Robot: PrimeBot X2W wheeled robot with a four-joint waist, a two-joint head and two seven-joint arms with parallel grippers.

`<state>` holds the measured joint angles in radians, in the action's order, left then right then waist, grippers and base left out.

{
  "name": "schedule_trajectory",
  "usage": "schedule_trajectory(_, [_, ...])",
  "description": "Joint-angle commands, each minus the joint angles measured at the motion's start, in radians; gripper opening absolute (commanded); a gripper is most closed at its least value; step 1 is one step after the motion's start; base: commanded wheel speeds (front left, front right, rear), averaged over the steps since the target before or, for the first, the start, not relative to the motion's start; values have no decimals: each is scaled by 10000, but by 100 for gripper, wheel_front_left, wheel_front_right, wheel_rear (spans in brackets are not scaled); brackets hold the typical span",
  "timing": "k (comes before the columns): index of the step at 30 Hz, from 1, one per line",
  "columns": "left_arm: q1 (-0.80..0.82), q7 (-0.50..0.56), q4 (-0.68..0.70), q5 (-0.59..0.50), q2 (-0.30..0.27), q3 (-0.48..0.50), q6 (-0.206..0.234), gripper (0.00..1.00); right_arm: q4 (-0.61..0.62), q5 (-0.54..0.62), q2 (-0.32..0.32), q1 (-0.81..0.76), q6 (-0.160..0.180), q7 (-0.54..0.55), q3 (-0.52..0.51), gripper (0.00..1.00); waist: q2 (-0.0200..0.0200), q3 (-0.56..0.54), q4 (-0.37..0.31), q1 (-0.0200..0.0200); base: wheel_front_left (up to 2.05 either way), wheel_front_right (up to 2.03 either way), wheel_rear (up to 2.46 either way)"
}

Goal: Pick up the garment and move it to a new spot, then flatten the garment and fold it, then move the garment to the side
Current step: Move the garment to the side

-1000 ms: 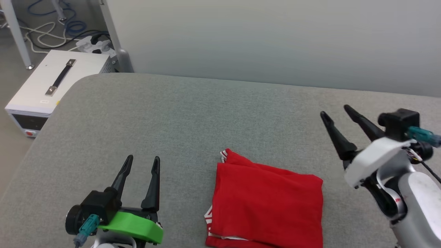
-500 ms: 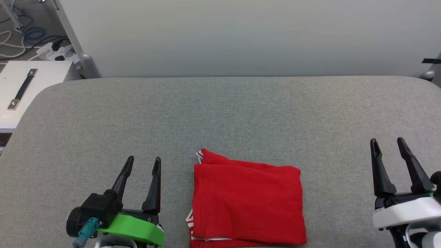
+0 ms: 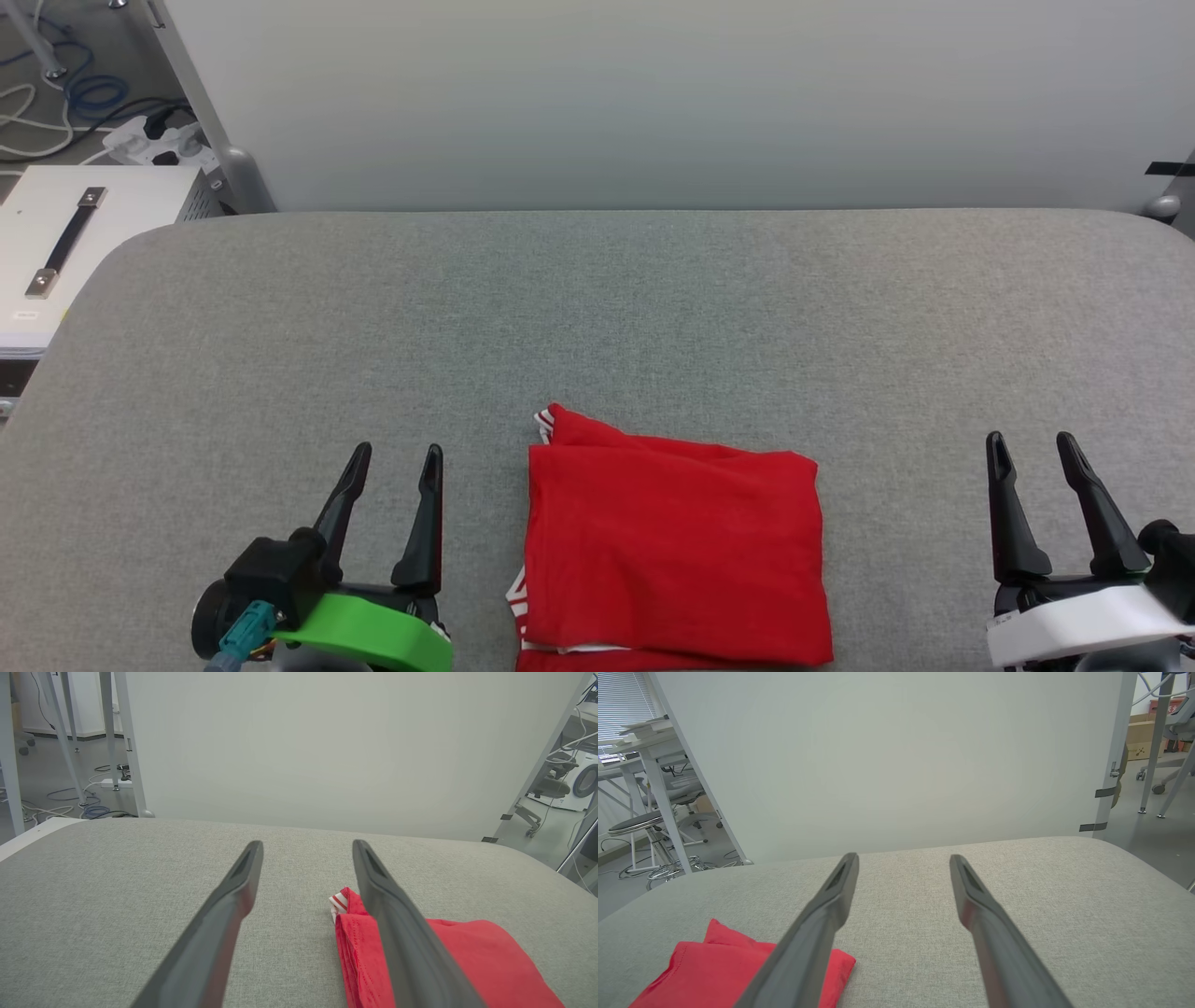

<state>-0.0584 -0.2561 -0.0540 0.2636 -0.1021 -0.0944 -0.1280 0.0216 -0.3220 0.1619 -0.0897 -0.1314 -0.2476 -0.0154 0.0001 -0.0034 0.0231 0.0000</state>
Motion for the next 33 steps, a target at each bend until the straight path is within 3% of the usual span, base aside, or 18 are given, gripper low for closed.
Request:
schedule_trajectory(1, [-94,-57,-15,-52,38,-35,-27,100,-57,54,-26,-27,7,-72,40,100,-1,-20,19,0,0,0,0])
schedule_trajectory(15, [-14,-57,-21,-70,36,-94,-27,100,-258,-38,112,47,7,-64,164,100,-1,29,129,0,0,0,0])
schedule_trajectory(18, [47,-57,-42,-66,26,-117,-27,100,-364,-103,114,67,7,413,137,100,-1,119,178,0,0,0,0])
schedule_trajectory(23, [193,-57,-100,-72,-34,-214,-27,100,-196,-658,214,262,7,2671,473,100,-1,269,300,0,0,0,0])
schedule_trajectory(24, [216,-57,-111,-70,-37,-204,-27,100,-63,-789,284,328,7,3349,532,100,-1,313,321,0,0,0,0])
schedule_trajectory(25, [251,-57,-123,-77,-43,-218,-27,100,160,-1140,277,445,7,4740,472,100,-1,425,367,0,0,0,0])
schedule_trajectory(33, [450,-57,-162,-118,-34,-411,-27,100,1041,-1391,-82,973,7,10531,92,100,-1,769,664,0,0,0,0])
